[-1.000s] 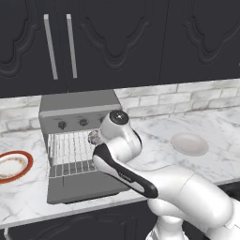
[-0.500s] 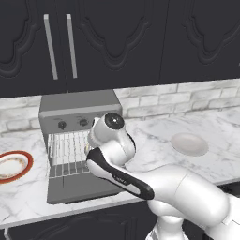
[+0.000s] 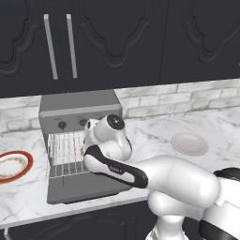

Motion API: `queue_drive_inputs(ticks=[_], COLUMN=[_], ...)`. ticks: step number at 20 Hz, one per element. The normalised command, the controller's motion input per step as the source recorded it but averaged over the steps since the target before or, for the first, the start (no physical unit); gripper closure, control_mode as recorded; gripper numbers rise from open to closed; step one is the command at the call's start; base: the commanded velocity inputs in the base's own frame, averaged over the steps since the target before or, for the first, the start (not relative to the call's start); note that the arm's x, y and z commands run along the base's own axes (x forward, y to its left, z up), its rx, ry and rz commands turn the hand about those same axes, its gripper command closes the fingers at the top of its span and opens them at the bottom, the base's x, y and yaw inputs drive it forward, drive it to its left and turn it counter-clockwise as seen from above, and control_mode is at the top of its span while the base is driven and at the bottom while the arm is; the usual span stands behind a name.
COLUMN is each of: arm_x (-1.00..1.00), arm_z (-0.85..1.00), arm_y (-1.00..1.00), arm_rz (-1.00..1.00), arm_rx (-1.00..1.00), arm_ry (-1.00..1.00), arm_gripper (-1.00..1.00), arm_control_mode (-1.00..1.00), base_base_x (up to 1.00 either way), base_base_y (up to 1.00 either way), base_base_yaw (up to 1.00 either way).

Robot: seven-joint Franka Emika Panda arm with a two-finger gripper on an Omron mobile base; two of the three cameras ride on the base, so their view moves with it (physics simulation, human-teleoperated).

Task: Open the toaster oven door. Place the bread on the bottom rack in the toaster oven and place the steak on the top rack.

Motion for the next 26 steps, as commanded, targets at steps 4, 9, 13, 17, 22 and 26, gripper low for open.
queue_drive_inputs(ticks=[4, 9, 13, 17, 22, 26], arm_x=[0.03, 0.02, -0.05, 0.00, -0.01, -0.06], arm_z=[-0.18, -0.16, -0.19, -0.05, 0.06, 0.16], arm_y=[0.18, 0.12, 0.12, 0.03, 0.00, 0.01], arm_rz=[0.00, 0.00, 0.00, 0.00, 0.00, 0.00], arm_rx=[0.00, 0.00, 0.00, 0.00, 0.00, 0.00], arm_ry=[-0.02, -0.02, 0.00, 0.00, -0.04, -0.08], arm_gripper=[1.00, 1.00, -1.00, -1.00, -1.00, -1.00], arm_control_mode=[-1.00, -1.00, -1.00, -1.00, -1.00, -1.00], base_base_x=[0.00, 0.00, 0.00, 0.00, 0.00, 0.00], base_base_y=[0.00, 0.00, 0.00, 0.00, 0.00, 0.00], base_base_yaw=[0.00, 0.00, 0.00, 0.00, 0.00, 0.00])
